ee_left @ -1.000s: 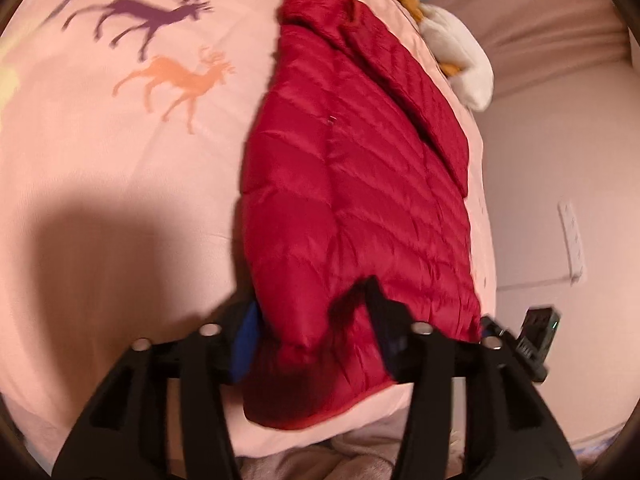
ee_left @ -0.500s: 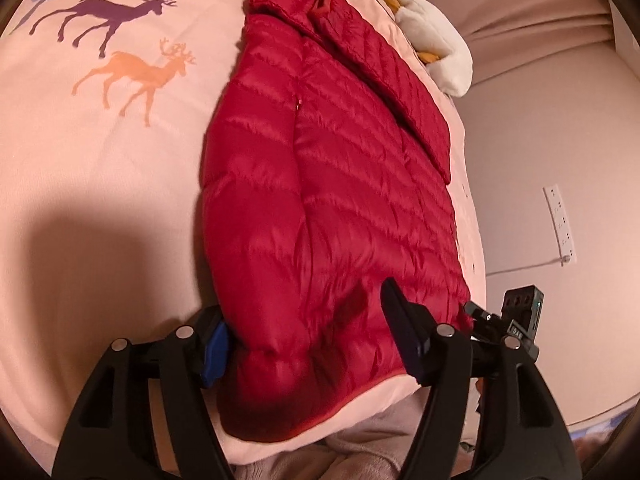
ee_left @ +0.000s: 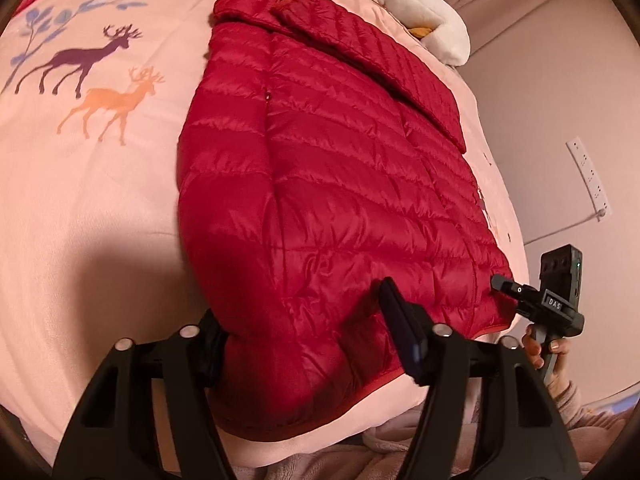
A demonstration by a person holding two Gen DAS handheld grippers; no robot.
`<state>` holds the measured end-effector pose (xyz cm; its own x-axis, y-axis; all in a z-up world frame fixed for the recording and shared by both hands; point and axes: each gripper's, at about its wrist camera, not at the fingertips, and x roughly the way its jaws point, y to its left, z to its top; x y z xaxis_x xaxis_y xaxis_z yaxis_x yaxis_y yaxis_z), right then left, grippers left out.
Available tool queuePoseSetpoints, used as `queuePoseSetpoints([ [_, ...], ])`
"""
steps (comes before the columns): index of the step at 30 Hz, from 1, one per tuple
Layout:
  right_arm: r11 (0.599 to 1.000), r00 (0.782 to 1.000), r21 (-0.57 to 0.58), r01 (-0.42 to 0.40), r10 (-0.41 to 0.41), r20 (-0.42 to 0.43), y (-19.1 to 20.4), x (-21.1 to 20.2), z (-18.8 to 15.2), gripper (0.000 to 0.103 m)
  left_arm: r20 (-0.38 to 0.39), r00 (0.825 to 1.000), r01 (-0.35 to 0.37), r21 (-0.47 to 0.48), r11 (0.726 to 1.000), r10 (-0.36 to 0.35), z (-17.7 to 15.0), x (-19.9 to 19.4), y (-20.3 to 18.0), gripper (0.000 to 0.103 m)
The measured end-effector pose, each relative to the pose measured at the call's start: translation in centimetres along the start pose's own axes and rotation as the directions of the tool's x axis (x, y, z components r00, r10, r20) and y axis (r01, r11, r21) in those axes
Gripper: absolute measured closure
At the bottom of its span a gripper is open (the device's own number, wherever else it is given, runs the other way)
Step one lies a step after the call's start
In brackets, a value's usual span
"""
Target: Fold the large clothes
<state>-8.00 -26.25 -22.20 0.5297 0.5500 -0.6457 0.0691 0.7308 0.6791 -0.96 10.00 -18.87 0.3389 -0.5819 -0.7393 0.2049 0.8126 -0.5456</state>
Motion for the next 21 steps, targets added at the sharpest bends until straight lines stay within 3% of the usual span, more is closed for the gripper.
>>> queuePoseSetpoints([
  [6, 0.999, 1.0, -0.037, 0.021, -0.02, 0.02, 0.6, -0.3, 0.0, 0.079, 0.015, 1.0, -0.006, 0.017, 1.0, 0.006, 0.0, -0.3, -0.9, 0.068],
  [8, 0.998, 0.999, -0.05, 0.023, -0.021, 0.029, 0.9, -0.5, -0.1, 0.081, 0.031, 0.999, 0.004, 0.017, 1.0, -0.004, 0.2, -0.7, -1.0, 0.078],
  [21, 0.995, 0.996, -0.095, -0.013, 0.021, 0.085, 2.4, -2.0, 0.1, 0.088, 0.114, 0.993, 0.011, 0.087, 0.996, -0.021, 0.7, -3.1, -3.2, 0.089],
])
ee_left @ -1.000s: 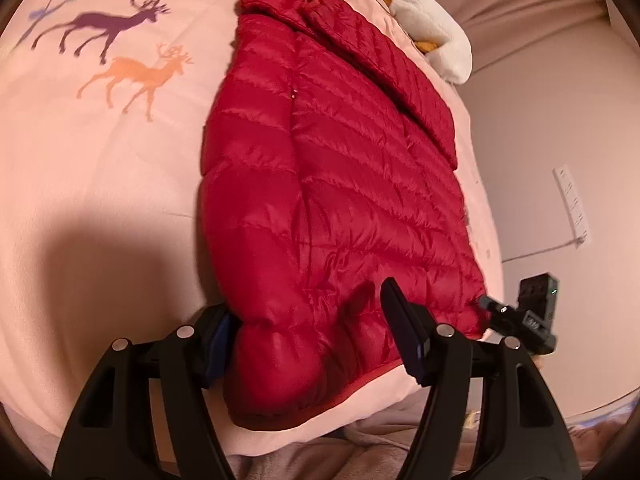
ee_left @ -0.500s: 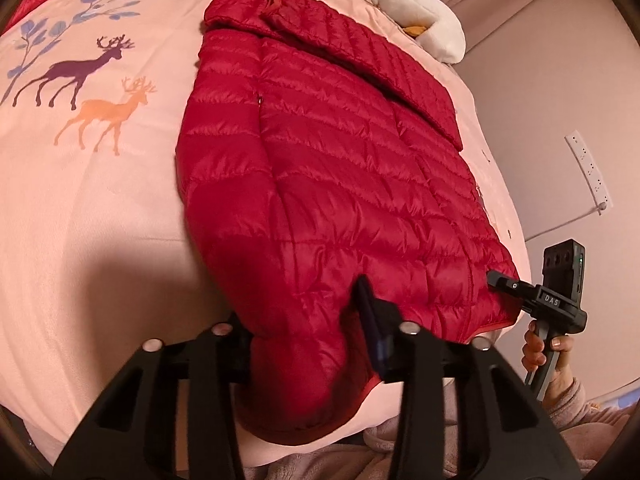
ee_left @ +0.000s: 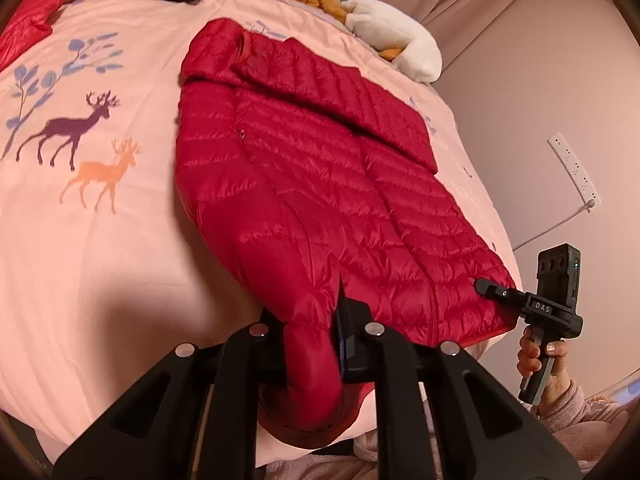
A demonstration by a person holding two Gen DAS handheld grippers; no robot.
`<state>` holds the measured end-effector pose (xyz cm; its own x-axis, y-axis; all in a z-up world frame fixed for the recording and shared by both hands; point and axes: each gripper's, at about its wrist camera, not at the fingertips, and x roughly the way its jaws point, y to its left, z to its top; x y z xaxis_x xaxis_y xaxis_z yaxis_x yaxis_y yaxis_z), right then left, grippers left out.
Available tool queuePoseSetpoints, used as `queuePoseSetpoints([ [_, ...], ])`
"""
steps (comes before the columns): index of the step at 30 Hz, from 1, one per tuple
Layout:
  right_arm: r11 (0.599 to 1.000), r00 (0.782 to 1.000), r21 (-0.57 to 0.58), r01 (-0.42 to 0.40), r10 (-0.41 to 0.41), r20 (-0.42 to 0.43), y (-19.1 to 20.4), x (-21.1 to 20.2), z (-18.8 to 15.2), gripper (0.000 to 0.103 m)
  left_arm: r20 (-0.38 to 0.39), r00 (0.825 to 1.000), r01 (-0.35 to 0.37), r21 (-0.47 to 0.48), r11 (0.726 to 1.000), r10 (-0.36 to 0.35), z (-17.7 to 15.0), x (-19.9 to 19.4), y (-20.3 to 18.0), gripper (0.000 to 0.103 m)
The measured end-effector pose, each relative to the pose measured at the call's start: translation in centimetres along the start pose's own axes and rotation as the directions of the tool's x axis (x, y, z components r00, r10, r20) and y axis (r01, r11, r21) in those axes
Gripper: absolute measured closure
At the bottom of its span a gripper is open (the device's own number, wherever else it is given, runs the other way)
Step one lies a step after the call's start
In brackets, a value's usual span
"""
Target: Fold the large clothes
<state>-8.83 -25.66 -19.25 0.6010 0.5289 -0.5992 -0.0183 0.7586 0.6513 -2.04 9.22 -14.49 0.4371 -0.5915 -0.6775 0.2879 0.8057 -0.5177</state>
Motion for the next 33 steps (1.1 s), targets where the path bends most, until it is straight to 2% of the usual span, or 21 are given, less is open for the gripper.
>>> queuePoseSetpoints([
  [15, 0.99, 0.989, -0.051, -0.13, 0.133, 0.057, 1.8, -2.3, 1.3, 0.089, 0.058, 0.997, 0.049, 0.047, 0.998, -0.052, 0.9, -2.0, -1.5, 0.09],
  [26, 0.959, 0.961, -0.143, -0.245, 0.259, 0.094, 3.7, -4.9, 3.0, 0.089, 0.099, 0.985, 0.134, 0.057, 0.989, -0.139, 2.3, -4.3, -1.7, 0.09],
  [33, 0.937, 0.945, -0.211, -0.279, 0.307, 0.111, 4.8, -7.0, 3.6, 0.089, 0.127, 0.977, 0.158, 0.1, 0.982, -0.17, 3.9, -6.1, -2.3, 0.09],
])
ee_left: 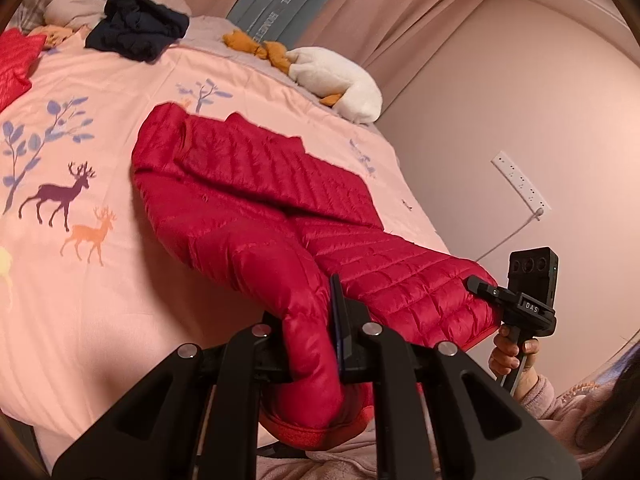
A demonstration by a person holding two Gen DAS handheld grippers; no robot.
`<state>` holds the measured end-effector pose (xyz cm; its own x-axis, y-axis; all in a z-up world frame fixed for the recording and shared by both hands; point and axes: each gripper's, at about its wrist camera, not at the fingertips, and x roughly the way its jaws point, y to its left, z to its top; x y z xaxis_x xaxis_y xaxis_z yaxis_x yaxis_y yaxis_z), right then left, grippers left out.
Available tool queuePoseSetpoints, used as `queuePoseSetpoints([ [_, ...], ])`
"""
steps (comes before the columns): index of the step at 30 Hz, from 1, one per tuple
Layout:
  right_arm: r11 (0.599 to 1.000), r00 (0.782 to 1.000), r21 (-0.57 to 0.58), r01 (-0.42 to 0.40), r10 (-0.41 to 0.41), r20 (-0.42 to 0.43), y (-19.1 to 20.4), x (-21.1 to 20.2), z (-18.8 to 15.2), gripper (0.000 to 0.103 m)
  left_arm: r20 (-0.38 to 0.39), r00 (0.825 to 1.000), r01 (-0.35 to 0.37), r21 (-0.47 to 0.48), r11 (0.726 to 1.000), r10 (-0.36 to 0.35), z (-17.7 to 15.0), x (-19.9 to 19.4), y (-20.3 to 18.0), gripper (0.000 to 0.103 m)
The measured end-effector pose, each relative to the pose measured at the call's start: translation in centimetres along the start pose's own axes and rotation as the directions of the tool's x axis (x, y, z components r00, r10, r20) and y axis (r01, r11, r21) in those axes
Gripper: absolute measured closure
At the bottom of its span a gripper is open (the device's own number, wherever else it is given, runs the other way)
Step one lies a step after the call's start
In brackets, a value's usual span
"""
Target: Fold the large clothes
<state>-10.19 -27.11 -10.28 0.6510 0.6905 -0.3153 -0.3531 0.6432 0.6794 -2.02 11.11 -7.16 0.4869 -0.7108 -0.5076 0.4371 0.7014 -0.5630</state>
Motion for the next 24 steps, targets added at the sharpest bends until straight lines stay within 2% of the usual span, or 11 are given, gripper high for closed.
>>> queuePoseSetpoints([
  [7, 0.998, 0.999, -0.06, -0.036, 0.037, 0.013, 1.5, -1.0, 0.6, 0.089, 0.006, 1.0, 0.025, 0.044, 0.999, -0.025, 1.8, -0.8, -0.5, 0.09],
  [19, 0.985, 0.995, -0.152, -0.085, 0.091, 0.029, 3.1, -2.3, 1.4, 0.089, 0.033, 0.995, 0.088, 0.065, 0.994, -0.09, 3.7, -1.6, -0.6, 0.09],
  [24, 0.984, 0.992, -0.147, -0.101, 0.112, 0.063, 2.7, -2.8, 2.5, 0.089, 0.061, 0.993, 0.097, 0.07, 0.993, -0.101, 4.7, -2.2, -0.2, 0.09],
])
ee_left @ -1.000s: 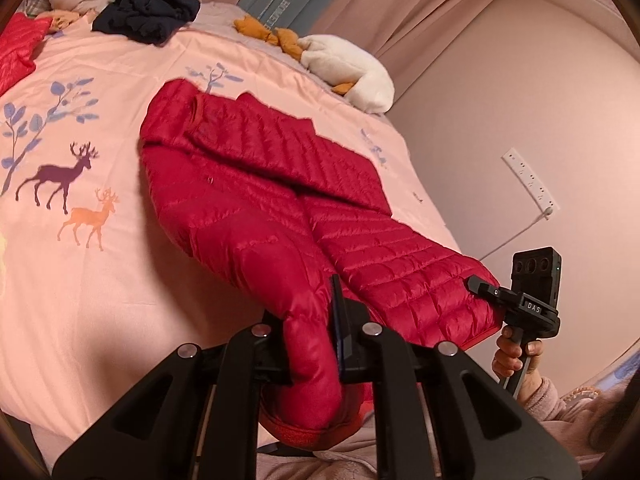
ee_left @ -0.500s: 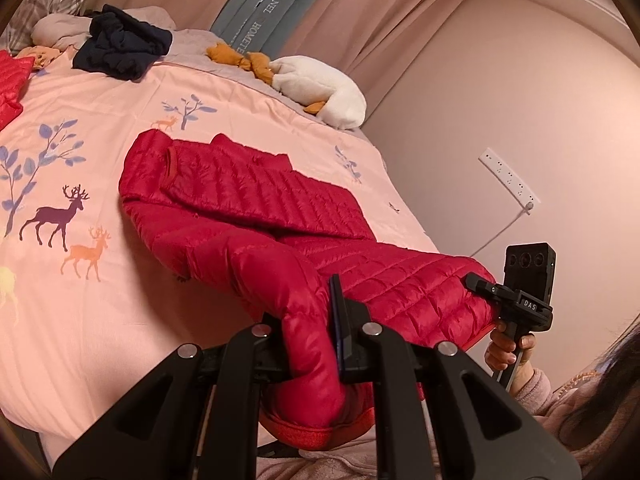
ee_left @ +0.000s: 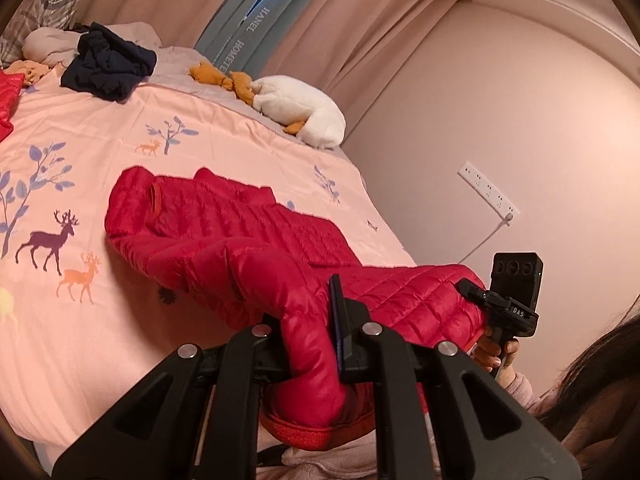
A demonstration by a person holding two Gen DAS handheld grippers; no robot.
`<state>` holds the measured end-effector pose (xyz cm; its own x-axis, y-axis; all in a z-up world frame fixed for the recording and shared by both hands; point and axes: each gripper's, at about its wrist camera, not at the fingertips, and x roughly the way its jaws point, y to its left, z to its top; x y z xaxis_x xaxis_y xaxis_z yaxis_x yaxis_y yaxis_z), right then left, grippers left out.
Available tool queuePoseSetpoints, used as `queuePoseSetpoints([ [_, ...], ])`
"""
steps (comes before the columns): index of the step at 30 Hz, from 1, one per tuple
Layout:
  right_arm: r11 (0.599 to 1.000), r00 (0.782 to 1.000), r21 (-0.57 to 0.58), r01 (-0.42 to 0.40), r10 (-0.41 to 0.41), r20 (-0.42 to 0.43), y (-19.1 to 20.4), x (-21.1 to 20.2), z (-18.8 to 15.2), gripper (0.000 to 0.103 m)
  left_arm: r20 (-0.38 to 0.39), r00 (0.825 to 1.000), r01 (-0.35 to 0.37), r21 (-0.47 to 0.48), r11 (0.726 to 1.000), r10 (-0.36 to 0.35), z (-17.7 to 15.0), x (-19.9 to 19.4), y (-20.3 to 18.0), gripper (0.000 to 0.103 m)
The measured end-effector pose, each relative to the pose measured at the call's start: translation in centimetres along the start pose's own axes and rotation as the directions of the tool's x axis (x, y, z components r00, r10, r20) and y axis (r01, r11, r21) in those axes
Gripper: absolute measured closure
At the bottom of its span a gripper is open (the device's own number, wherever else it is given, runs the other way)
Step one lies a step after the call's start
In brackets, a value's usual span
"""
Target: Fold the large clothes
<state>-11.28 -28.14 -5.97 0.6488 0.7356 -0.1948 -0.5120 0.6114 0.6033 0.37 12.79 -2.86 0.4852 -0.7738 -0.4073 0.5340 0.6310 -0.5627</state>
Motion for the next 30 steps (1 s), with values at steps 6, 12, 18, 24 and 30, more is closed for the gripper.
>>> queuePoseSetpoints([
  [6, 0.998, 0.998, 0.04, 0.039, -0.04, 0.04, -2.0, 0.6, 1.5, 0.089, 0.018, 0.999, -0.027, -0.028, 0.999, 0.028, 1.3, 1.0, 1.5, 0.09],
  [12, 0.995, 0.993, 0.046, 0.086, -0.089, 0.078, -3.9, 1.7, 3.9, 0.089, 0.046, 0.996, -0.071, -0.052, 0.996, 0.073, 3.5, 2.3, 2.9, 0.09],
  [18, 0.982, 0.977, 0.086, 0.168, -0.177, 0.121, -6.7, 3.2, 6.9, 0.089, 0.068, 0.987, -0.137, -0.076, 0.988, 0.143, 6.6, 4.3, 5.0, 0.09],
  [24, 0.964, 0.961, 0.134, 0.231, -0.248, 0.125, -10.3, 5.2, 8.8, 0.089, 0.044, 0.979, -0.196, -0.088, 0.977, 0.201, 8.7, 7.3, 6.5, 0.09],
  [30, 0.942, 0.946, 0.173, 0.288, -0.308, 0.104, -13.0, 7.1, 10.1, 0.089, 0.013, 0.967, -0.251, -0.111, 0.962, 0.254, 10.2, 10.2, 8.2, 0.09],
])
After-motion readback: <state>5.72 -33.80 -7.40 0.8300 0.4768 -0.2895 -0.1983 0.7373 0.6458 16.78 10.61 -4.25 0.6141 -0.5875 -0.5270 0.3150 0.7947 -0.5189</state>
